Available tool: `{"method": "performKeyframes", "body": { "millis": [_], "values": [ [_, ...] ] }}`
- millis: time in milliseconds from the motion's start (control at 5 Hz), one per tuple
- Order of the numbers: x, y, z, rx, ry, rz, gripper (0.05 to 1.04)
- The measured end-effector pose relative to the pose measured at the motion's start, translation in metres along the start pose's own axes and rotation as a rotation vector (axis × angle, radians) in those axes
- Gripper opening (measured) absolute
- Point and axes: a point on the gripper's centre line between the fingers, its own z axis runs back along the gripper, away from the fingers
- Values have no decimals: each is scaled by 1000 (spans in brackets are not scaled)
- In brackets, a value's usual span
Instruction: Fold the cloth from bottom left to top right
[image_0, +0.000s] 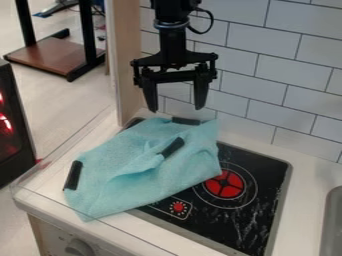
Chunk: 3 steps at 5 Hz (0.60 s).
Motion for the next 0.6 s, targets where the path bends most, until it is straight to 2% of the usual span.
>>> {"method": "performKeyframes", "body": {
  "millis": [200, 400, 600],
  "values": [
    [-4, 2, -7, 12, 25, 3, 1000],
    [-7, 23, -10, 49, 50, 62, 1000],
    [-3, 56, 0, 54, 18, 160, 999]
  ]
}}
